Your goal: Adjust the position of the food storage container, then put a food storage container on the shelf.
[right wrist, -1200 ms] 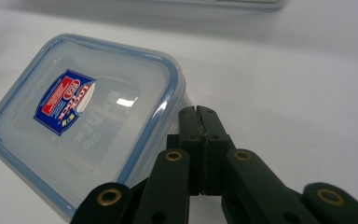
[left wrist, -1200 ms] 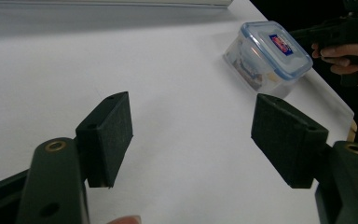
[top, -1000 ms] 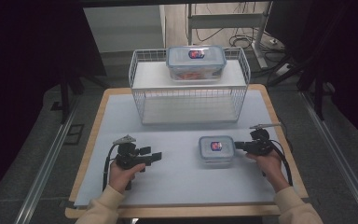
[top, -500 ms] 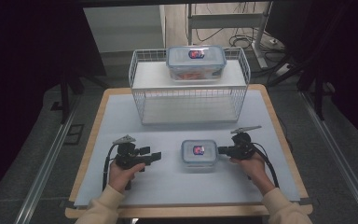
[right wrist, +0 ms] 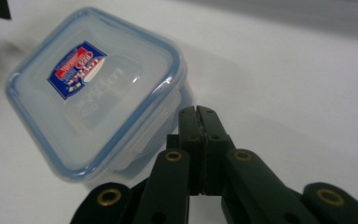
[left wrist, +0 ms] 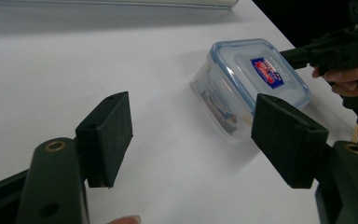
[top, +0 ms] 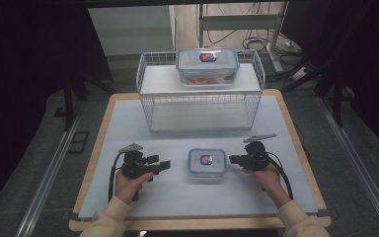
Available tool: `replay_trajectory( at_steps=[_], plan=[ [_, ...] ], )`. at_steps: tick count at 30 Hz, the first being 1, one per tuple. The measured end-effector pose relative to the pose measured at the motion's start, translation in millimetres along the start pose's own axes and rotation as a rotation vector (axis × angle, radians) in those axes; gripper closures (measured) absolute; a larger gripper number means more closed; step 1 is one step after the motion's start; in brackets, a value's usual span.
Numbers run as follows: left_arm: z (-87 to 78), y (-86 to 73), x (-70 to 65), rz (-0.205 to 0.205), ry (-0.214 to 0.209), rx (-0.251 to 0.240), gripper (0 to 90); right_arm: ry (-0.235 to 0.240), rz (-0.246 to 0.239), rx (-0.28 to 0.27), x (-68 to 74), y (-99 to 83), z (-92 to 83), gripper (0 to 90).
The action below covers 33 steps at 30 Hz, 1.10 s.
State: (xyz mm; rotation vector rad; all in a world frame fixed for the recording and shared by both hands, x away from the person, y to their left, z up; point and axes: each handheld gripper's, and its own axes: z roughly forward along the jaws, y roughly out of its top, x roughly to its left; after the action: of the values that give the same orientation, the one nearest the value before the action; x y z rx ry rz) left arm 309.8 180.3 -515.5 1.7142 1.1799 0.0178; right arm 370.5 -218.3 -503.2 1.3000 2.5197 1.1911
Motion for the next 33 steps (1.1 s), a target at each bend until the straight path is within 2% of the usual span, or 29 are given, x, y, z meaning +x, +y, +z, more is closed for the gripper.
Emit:
replay_trajectory(
  at_steps=[6,9,15,18,20,21,22,23,25,27,28,29,33],
  plan=[
    [-0.8,0.2,0.0,-0.001,0.000,-0.005,28.8,0.010,0.039,-0.041,-7.3,-7.5,-21.0,89.5],
    [-1.2,0.4,0.6,-0.003,0.004,-0.006,28.8,0.029,0.049,-0.051,-8.2,-9.7,-23.9,89.5],
    [-1.1,0.5,0.5,0.007,0.026,-0.004,28.8,0.028,0.038,-0.038,-8.4,-16.6,-25.5,89.5],
    [-0.2,0.6,-0.2,0.012,0.033,0.000,28.6,0.037,0.038,-0.049,-9.5,-18.9,-28.7,88.0],
    [0.7,1.1,-1.0,0.012,0.031,0.006,27.8,0.045,0.042,-0.059,-10.4,-19.5,-30.3,78.9],
    [1.8,1.4,-2.1,0.006,0.050,0.002,25.7,0.049,0.048,-0.058,-10.7,-19.5,-30.7,72.7],
    [1.8,1.4,-2.1,0.006,0.050,0.002,23.6,0.049,0.048,-0.058,-10.7,-19.5,-30.7,72.7],
    [3.5,2.5,-2.6,-0.003,0.065,0.004,22.5,0.055,0.054,-0.059,-11.5,-19.4,-31.0,59.1],
    [5.3,3.4,-2.7,-0.013,0.061,0.007,20.6,0.047,0.059,-0.066,-11.7,-19.2,-31.0,49.7],
    [6.9,4.3,-3.4,-0.020,0.057,0.011,19.7,0.063,0.076,-0.077,-12.8,-18.8,-30.4,43.8],
    [6.9,4.3,-3.4,-0.020,0.057,0.011,19.1,0.063,0.076,-0.077,-12.8,-18.8,-30.4,43.8],
    [9.4,5.4,-4.2,-0.033,0.040,0.012,19.2,0.078,0.092,-0.086,-13.2,-17.9,-29.6,38.9],
    [18.2,8.2,-4.9,-0.051,0.011,0.034,19.1,0.118,0.117,-0.106,-11.9,-15.5,-26.7,33.0]
  ],
)
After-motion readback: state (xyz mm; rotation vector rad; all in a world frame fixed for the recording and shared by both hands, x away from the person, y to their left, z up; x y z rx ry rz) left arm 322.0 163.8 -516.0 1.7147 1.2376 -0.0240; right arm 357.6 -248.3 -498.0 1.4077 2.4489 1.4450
